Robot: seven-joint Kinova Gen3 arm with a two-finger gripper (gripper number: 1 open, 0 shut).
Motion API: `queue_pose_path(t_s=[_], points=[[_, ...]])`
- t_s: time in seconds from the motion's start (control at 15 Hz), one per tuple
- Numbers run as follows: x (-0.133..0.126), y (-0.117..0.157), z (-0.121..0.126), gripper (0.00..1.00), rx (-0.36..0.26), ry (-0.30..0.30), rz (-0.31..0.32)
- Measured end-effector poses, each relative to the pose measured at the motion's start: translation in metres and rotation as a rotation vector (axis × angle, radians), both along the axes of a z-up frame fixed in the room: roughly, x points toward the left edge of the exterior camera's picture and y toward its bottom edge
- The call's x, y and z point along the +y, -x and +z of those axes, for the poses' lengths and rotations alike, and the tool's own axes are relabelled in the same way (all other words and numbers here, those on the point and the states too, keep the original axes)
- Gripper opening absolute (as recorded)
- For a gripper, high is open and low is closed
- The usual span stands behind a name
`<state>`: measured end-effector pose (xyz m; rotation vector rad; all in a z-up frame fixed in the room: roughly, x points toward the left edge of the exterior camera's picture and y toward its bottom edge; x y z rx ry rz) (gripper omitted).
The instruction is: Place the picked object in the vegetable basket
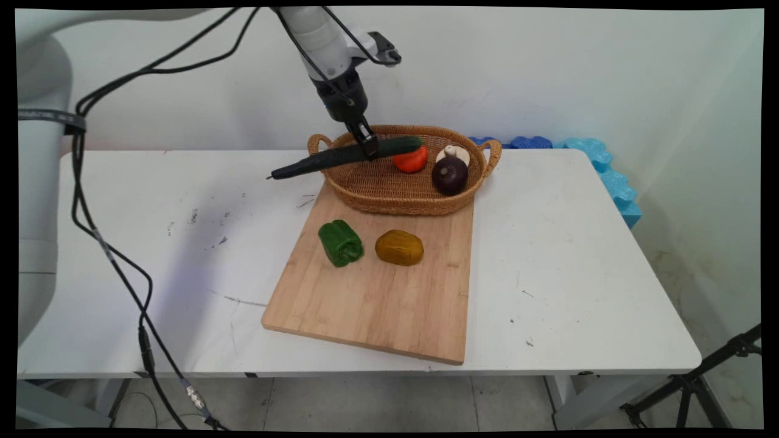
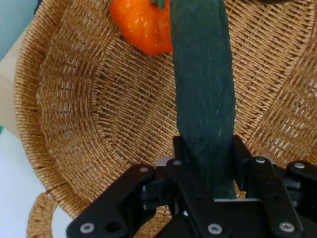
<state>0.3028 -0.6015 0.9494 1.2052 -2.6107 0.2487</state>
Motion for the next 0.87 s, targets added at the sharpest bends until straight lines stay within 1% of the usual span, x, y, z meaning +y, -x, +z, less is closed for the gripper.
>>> queue_pose_path(t_s=[0.27,0.53,0.6,0.87], points=[[-0.012,0.007,-0.017,0.00,0.000,-0.035,-0.002],[-0.017,0.016,-0.027,0.00,0.012,-0.065,-0.014],[-0.019,0.018,-0.029,1.00,0.015,-0.070,-0.018],[-0.024,0.024,-0.034,1.00,0.024,-0.073,-0.034]])
